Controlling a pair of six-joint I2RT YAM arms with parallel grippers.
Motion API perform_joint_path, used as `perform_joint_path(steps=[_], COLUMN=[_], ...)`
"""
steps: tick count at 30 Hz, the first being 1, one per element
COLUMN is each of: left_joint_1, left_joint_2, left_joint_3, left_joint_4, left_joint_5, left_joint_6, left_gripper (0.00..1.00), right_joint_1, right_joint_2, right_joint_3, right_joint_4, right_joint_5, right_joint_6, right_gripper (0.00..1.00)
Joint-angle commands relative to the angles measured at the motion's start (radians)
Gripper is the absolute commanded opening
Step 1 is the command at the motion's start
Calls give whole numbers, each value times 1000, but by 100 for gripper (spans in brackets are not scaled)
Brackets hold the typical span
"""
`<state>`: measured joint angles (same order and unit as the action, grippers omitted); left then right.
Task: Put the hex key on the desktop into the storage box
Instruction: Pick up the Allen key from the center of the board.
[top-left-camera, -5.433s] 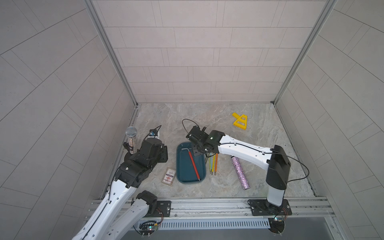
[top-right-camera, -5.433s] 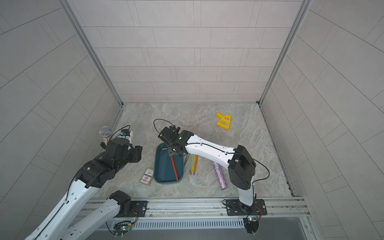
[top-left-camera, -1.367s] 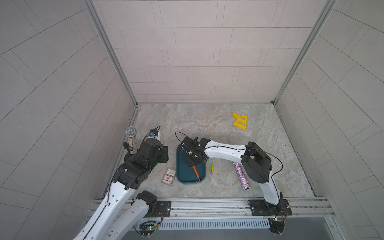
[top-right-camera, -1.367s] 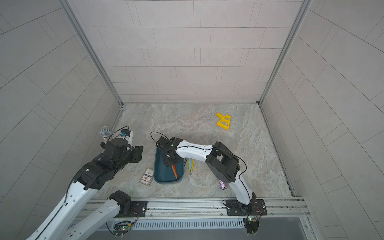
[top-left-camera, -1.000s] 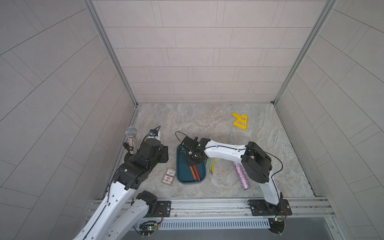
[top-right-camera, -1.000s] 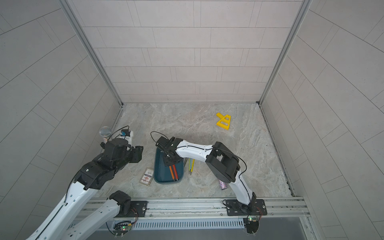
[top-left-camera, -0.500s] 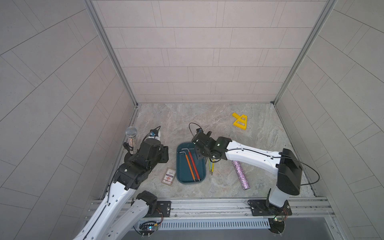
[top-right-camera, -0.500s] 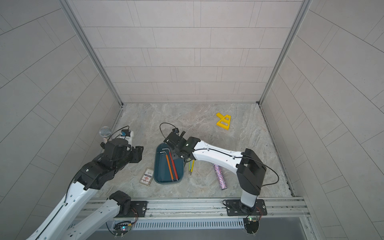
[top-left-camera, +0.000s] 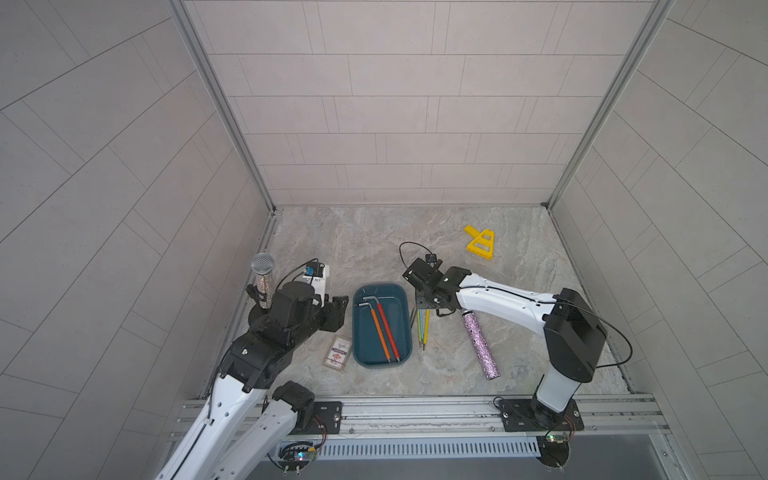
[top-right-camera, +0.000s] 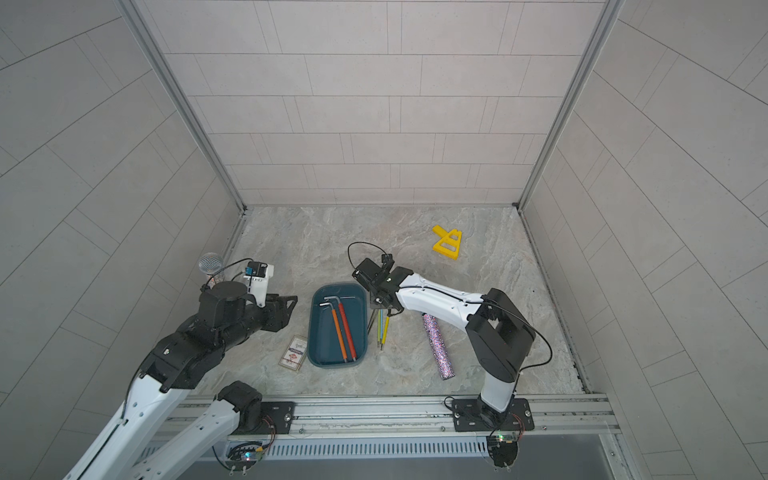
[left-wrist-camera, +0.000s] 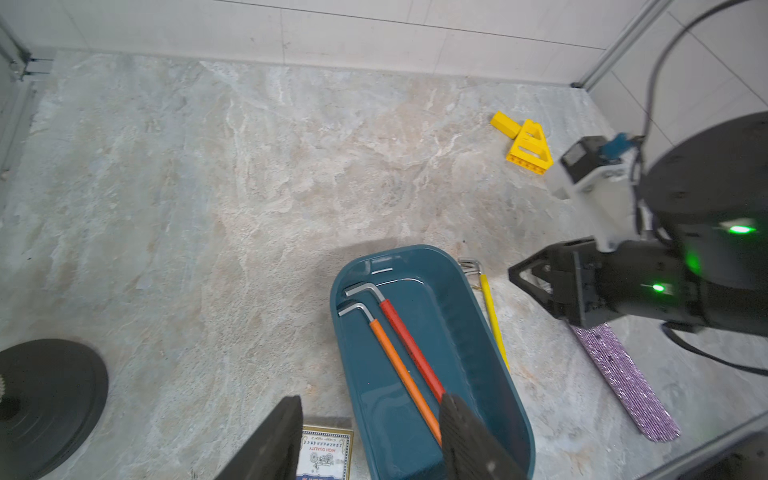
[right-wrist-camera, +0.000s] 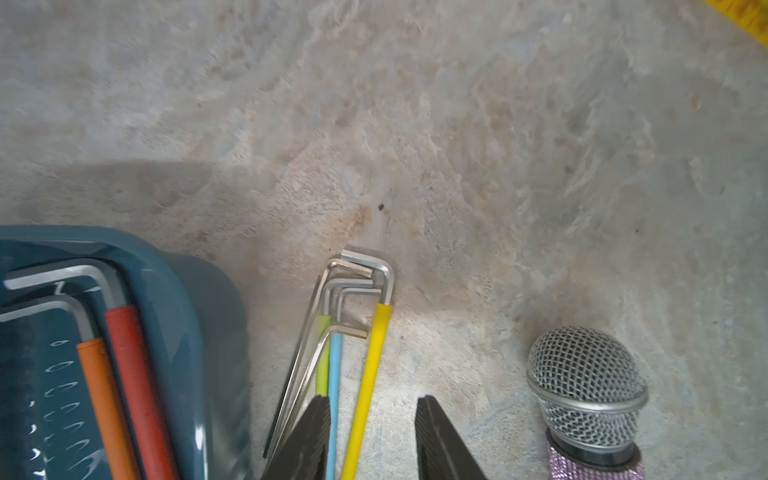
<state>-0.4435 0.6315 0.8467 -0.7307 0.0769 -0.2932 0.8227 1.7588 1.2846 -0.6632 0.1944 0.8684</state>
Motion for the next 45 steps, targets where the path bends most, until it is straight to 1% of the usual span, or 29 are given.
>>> perform_joint_path(steps=[1,6,10,15,17,19,21,24,30,31,33,36,39,40,45], left_joint_1=[3,3,3,2,2,2,2,1,1,1,1,1,1,2,2], left_joint_2=[-13,-31,-72,-117,-125,-152,-186,-213,-195,-194,-201,-228,-249,-255,-267], left_joint_3=[-14,-7,-7,-13,-10,-22,-31,-30,-26,-26,-18,-3,-1,-1,-29], left_joint_4=[33,20,16,20,26,55,76,70,95,89,64,35,31,31,54], left_joint_5=[73,29,-2,-16,18,104,166,196,405,412,384,347,344,340,353], left_joint_6=[29,26,23,19,26,41,49,53,45,39,34,37,27,25,23], left_gripper=[61,61,60,60,57,56,56,58,60,60,61,63,64,64,63], right_joint_1=[-10,-14,-22,-37,-39,-41,-43,-46,-57,-60,-65,-69,-69,-69,-69], right_joint_2=[27,80,115,138,145,155,166,178,201,205,209,204,187,179,132], right_joint_3=[11,18,15,0,-2,-4,-7,-14,-17,-17,-20,-28,-39,-45,-59], right_joint_4=[-39,-36,-35,-17,-13,-8,-1,9,19,20,24,27,28,29,18], right_joint_5=[-47,-88,-99,-130,-135,-147,-157,-170,-194,-199,-207,-207,-196,-191,-156], right_joint_6=[22,34,56,72,71,73,76,82,87,88,88,89,93,96,114], right_gripper=[40,39,39,38,37,37,36,36,30,28,23,12,2,0,0])
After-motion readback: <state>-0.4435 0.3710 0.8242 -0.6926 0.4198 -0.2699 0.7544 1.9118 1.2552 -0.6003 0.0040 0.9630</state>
